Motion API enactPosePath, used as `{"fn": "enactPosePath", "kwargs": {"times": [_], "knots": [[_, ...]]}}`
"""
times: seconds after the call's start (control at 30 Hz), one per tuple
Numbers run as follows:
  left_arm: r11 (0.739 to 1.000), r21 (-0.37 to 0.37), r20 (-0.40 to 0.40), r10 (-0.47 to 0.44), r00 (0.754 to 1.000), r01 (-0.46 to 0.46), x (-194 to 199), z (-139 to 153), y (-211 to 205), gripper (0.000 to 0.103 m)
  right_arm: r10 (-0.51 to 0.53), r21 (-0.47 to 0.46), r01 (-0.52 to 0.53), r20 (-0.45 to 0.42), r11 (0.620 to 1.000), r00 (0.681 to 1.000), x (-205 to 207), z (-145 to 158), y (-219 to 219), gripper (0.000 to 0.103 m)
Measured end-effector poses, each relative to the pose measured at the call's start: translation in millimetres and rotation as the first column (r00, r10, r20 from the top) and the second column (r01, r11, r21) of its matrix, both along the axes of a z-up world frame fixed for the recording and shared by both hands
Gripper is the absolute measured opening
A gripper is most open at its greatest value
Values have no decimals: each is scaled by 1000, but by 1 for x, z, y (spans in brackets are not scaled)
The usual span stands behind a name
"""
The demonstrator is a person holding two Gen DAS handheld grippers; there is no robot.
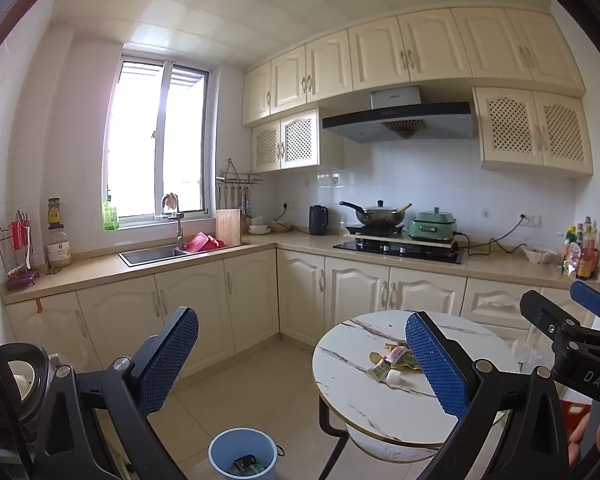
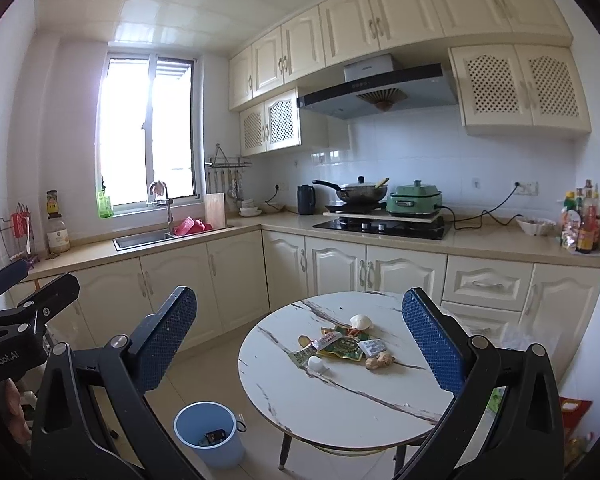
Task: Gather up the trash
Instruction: 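Move both tools back toward the table, then grasp the small white plastic cup with the left gripper while the right gripper grasps the ginger root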
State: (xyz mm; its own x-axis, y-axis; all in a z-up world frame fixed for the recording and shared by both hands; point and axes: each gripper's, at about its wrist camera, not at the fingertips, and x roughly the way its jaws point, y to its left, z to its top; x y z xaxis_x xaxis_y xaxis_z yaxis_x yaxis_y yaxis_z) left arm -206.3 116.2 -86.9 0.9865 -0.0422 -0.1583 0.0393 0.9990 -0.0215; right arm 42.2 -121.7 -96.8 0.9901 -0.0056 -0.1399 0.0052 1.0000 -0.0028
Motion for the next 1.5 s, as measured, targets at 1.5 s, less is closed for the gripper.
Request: {"fn": "enactPosePath", "kwargs": {"times": [1.5], "knots": [[976,-13,-574,-187,797,220,468,-106,-131,102,-99,-5,134,-702,991,705,343,-231,-169,103]]}}
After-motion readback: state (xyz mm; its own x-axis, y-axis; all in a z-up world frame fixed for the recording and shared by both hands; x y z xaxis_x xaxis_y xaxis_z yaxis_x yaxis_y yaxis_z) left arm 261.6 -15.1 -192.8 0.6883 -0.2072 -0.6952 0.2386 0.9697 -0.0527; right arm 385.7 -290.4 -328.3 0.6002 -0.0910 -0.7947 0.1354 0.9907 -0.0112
